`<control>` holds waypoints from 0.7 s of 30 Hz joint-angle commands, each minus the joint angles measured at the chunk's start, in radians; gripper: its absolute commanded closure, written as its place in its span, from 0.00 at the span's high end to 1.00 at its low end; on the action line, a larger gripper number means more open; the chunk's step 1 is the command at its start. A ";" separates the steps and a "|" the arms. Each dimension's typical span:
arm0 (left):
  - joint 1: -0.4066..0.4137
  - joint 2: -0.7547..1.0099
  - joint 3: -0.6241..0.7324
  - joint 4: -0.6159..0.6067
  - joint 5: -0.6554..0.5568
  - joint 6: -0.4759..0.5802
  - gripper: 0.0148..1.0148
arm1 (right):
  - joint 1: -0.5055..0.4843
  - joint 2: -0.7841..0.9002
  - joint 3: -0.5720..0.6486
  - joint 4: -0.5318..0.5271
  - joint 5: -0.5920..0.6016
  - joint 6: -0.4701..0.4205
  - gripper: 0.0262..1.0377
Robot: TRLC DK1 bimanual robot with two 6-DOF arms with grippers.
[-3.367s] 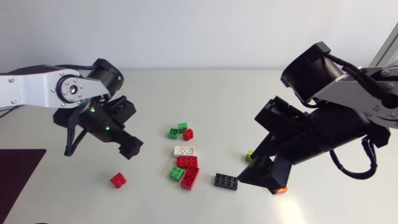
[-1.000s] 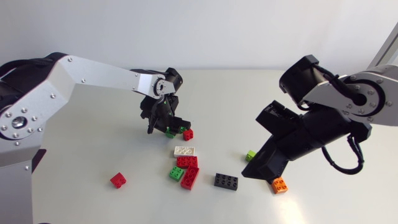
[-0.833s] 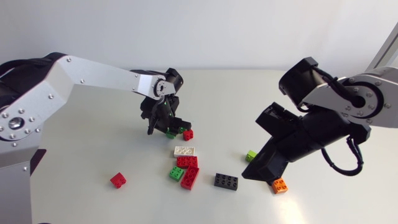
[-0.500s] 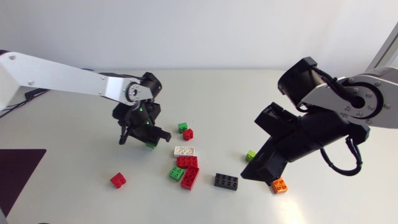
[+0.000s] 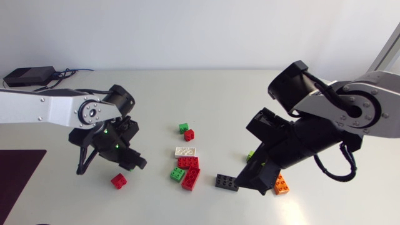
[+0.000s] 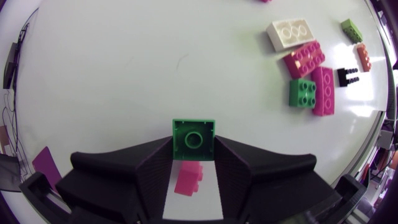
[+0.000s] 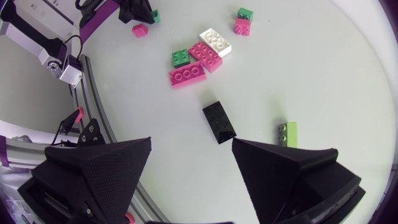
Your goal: Sort duplo bricks by size, large to the right and small to the left
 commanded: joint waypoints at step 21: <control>0.038 -0.006 -0.152 0.141 0.053 0.088 0.66 | 0.020 -0.035 -0.034 0.001 -0.001 0.034 0.90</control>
